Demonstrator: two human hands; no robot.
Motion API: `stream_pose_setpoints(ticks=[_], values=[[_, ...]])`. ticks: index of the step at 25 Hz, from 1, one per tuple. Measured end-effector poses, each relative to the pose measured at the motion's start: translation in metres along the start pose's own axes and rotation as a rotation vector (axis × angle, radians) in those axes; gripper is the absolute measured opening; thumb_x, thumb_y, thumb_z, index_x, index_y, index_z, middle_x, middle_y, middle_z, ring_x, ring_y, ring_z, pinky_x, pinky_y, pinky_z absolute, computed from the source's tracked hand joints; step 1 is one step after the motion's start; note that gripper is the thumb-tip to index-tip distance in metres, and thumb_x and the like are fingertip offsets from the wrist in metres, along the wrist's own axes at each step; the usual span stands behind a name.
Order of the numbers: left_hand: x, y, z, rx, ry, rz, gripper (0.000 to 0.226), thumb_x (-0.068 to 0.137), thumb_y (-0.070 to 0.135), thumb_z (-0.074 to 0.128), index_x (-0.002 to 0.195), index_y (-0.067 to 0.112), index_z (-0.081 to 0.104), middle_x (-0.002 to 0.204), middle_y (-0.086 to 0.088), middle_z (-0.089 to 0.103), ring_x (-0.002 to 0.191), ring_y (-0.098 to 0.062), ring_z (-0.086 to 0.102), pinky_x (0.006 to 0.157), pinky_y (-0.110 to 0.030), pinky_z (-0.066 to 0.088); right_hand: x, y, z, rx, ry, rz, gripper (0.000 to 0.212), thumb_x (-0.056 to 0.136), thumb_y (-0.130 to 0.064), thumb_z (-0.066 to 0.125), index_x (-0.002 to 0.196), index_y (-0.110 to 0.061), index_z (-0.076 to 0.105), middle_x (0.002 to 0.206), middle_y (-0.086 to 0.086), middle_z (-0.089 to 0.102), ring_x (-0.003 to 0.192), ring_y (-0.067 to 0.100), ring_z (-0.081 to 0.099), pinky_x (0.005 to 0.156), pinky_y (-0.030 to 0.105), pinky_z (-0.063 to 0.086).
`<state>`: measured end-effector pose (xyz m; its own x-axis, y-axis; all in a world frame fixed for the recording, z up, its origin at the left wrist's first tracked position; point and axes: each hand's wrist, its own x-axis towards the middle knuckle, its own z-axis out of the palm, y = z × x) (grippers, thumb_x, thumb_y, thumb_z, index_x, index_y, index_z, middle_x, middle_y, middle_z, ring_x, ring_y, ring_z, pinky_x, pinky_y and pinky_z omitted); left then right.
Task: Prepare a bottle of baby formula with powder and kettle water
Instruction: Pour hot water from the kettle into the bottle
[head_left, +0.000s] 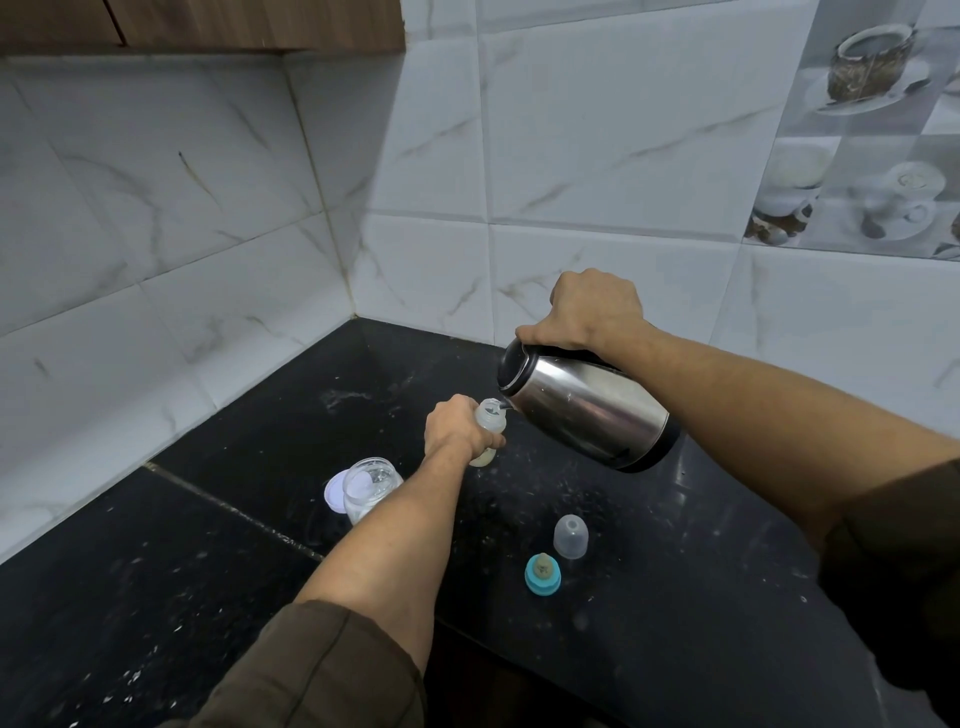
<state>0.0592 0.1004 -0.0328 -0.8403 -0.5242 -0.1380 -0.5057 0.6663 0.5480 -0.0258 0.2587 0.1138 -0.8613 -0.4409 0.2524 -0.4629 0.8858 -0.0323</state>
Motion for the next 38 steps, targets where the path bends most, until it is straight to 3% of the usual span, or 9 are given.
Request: stream_pose_setpoints(ticks=[38], values=[[0.0006, 0.0017, 0.0065, -0.01, -0.025, 0.016, 0.051, 0.072, 0.036, 0.094, 0.116, 0.021, 0.073, 0.111, -0.003, 0.075, 0.105, -0.021, 0.069, 0.092, -0.039, 0.056, -0.0014, 0.0052, 0.003, -0.004, -0.005, 0.017, 0.059, 0.068, -0.077, 0.063, 0.08, -0.019, 0.064, 0.073, 0.0, 0.06, 0.076, 0.028, 0.064, 0.068, 0.033, 0.05]])
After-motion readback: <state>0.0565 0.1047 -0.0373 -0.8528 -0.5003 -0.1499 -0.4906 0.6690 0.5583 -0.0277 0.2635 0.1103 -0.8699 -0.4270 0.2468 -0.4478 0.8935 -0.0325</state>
